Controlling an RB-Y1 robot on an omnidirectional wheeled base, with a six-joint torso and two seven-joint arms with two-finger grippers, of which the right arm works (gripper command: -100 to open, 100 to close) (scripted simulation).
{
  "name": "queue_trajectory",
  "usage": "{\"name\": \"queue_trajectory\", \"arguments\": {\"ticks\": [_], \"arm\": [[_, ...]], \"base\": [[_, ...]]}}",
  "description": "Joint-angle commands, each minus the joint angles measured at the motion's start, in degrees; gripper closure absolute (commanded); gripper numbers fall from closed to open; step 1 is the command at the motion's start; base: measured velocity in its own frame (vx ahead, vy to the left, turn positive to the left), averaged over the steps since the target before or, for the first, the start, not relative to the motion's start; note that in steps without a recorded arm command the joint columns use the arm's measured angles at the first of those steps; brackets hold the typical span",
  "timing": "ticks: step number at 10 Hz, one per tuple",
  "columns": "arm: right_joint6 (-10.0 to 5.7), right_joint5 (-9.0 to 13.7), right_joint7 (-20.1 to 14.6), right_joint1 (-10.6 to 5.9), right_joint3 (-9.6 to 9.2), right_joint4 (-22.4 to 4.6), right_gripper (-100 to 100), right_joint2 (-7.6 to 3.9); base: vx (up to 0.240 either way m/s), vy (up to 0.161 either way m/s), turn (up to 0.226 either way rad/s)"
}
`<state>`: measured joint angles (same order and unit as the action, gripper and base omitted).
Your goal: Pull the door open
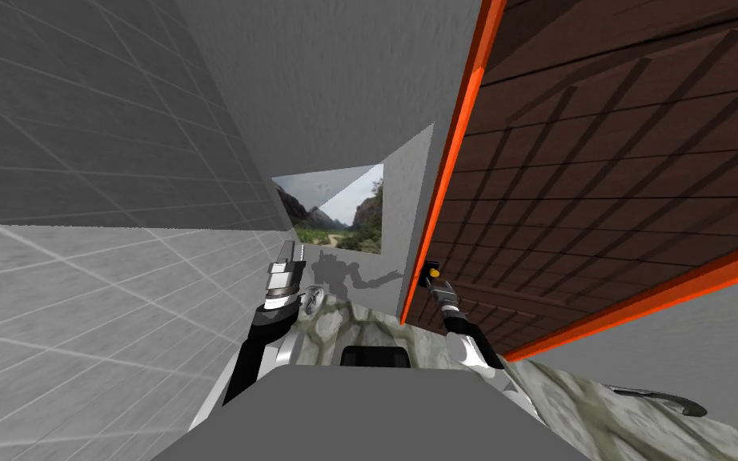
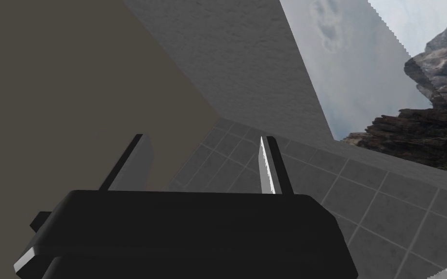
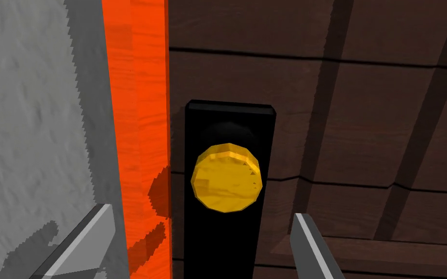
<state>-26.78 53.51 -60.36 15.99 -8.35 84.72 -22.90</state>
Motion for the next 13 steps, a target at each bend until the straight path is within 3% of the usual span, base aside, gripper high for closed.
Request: {"name": "queue_trajectory", "arguments": {"ticks": [1,3,4,5,10,13], "arm": [[0.7,0.7,0.1,-0.06,1.6,0.0,-100,-0.08],[0.22,1.3,-1.4,-0.72,3.17,-2.0,-100,-1.32],[0.27,1.1,-1.0,-0.44,2.7,-1.4,-100,-0.98],[0.27,1.1,-1.0,-0.44,2.7,-1.4,100,-0.98],[0.27,1.1,-1.0,-0.44,2.7,-1.4,100,-0.98],[-0.41,1.0,-2.9,0.33,1.27,-1.0,100,-2.93]], "base": [[0.165,-0.034,0.114],[0.174,-0.054,0.166],[0.073,-0.034,0.025],[-0.015,0.006,-0.028],[-0.013,0.003,0.0],[-0.192,-0.027,0.136]]}}
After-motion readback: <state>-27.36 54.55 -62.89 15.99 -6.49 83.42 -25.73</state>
